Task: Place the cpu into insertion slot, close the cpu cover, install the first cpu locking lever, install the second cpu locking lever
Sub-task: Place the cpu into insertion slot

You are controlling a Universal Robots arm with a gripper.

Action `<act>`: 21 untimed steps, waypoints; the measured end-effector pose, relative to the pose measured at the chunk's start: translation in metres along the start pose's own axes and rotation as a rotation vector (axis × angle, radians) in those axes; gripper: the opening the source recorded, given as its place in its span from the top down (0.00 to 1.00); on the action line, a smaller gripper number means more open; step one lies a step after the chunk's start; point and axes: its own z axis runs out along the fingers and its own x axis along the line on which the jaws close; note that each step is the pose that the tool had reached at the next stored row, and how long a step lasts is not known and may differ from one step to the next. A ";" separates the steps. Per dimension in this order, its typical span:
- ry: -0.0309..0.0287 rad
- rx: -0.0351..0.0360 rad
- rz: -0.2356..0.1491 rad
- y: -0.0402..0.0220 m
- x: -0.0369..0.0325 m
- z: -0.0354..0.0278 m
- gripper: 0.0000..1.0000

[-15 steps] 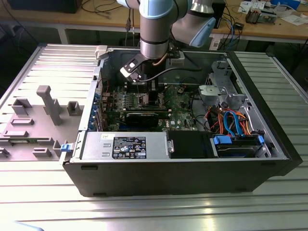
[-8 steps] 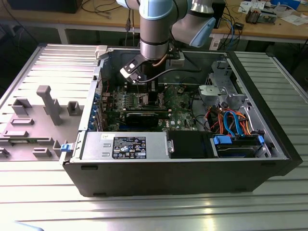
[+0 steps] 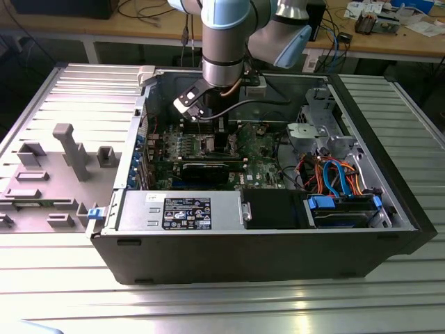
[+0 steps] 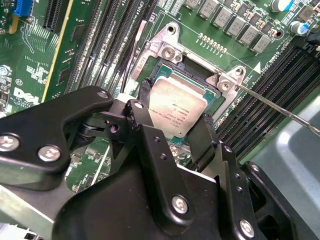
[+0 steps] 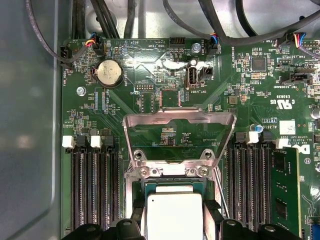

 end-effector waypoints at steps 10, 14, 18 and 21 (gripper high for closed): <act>0.0002 0.0003 0.000 0.0003 0.0000 0.0001 0.45; 0.0003 -0.0001 0.000 0.0010 0.0001 -0.0002 0.45; -0.0007 0.0001 0.000 0.0021 0.0000 -0.0008 0.45; -0.0006 0.0000 0.000 0.0029 0.0001 0.0022 0.32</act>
